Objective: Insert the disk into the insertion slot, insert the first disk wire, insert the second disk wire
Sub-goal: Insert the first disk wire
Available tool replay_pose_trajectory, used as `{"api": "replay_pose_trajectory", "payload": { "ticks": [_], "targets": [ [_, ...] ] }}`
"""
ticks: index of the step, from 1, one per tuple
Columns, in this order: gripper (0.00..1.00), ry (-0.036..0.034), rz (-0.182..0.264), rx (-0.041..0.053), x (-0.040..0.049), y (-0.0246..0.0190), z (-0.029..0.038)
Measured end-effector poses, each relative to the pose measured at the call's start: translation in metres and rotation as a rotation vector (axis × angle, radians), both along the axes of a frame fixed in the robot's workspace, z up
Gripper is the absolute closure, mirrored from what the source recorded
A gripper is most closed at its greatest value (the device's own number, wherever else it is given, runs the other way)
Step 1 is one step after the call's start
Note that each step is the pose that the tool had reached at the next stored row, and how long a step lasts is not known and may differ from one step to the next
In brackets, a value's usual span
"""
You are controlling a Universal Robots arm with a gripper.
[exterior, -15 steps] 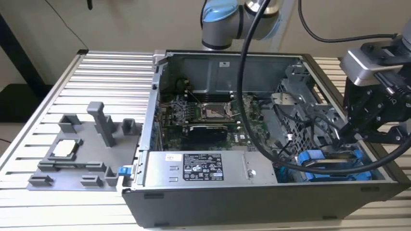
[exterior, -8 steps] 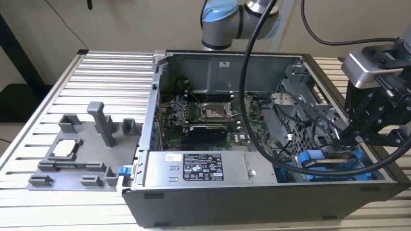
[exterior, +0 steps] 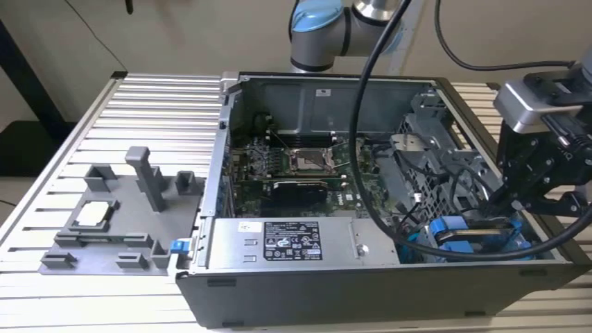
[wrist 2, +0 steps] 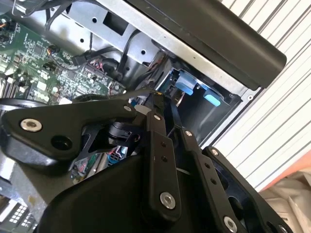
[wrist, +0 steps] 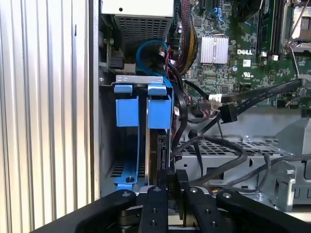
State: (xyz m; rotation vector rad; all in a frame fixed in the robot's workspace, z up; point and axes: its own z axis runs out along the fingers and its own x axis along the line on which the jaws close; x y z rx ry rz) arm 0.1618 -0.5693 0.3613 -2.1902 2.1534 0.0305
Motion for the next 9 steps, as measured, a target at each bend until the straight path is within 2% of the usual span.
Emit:
{"api": "replay_pose_trajectory", "payload": {
  "ticks": [6,9],
  "targets": [
    [0.81,0.0021,0.0,-0.0234,0.0,0.0,-0.0039],
    [0.81,0.0022,-0.001,-0.0261,0.0,0.0001,-0.0059]
  ]
}}
